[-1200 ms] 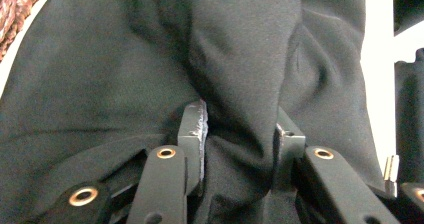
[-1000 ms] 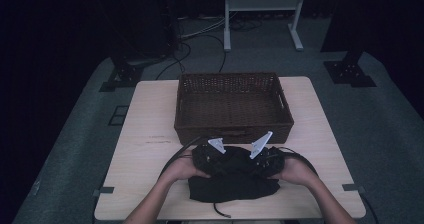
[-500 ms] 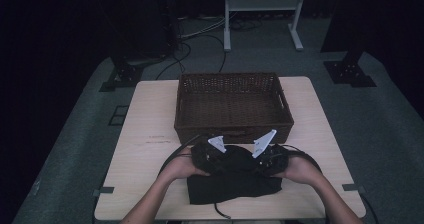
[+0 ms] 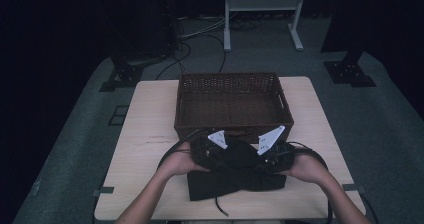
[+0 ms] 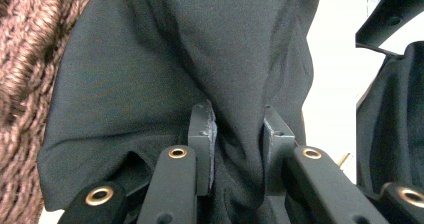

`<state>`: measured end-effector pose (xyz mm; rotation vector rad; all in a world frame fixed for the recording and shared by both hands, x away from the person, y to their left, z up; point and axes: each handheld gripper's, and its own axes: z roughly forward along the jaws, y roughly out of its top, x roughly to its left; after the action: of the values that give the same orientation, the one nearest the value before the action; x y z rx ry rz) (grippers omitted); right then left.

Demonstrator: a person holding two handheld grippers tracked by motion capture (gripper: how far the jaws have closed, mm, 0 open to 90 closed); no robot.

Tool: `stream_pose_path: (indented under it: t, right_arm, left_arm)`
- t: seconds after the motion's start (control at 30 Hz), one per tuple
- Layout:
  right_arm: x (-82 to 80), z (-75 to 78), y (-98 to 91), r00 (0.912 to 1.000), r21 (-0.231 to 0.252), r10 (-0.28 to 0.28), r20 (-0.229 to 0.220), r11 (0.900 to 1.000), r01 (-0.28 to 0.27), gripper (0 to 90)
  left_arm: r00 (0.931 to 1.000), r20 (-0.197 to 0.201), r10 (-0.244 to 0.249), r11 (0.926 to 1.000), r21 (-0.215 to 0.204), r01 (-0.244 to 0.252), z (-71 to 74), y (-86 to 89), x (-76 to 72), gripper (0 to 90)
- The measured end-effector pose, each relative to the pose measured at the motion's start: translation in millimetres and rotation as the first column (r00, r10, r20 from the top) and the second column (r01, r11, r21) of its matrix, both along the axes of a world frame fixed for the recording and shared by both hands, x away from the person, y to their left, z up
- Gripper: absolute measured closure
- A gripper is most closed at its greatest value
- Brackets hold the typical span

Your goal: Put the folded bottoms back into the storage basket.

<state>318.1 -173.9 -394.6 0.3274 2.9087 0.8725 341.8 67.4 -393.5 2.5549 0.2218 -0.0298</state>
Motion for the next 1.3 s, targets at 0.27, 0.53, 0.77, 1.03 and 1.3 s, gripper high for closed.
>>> stream_pose_path:
  t: [0.27, 0.53, 0.77, 1.03, 1.3]
  right_arm:
    - [-1.9, 13.9, -2.2, 0.9999, 0.016, 0.002, 0.016, 0.9999, -0.002, 72.3]
    - [-1.5, 33.8, -4.4, 0.9993, 0.033, 0.008, 0.036, 0.9994, -0.010, 72.3]
    - [1.0, 50.2, -5.4, 0.9987, 0.044, 0.005, 0.051, 0.9990, -0.007, 72.3]
    - [3.6, 70.7, -7.2, 0.9975, 0.057, 0.006, 0.070, 0.9983, -0.010, 72.3]
    - [8.5, 85.0, -7.3, 0.9966, 0.076, 0.010, 0.082, 0.9970, -0.016, 72.3]
  left_arm:
    - [0.9999, 0.014, -0.001, 1.0000, -0.005, 0.001, 14.2, 0.0, -2.1, 72.4]
    - [0.9992, 0.040, -0.002, 1.0000, -0.009, 0.002, 36.3, 0.4, -2.5, 72.5]
    - [0.9986, 0.052, -0.006, 0.9999, -0.013, 0.006, 52.3, 0.6, 1.4, 72.5]
    - [0.9973, 0.073, -0.007, 0.9997, -0.025, 0.009, 73.5, 1.2, 6.3, 72.5]
    - [0.9959, 0.090, -0.011, 0.9997, -0.019, 0.012, 89.8, 2.5, 10.2, 72.5]
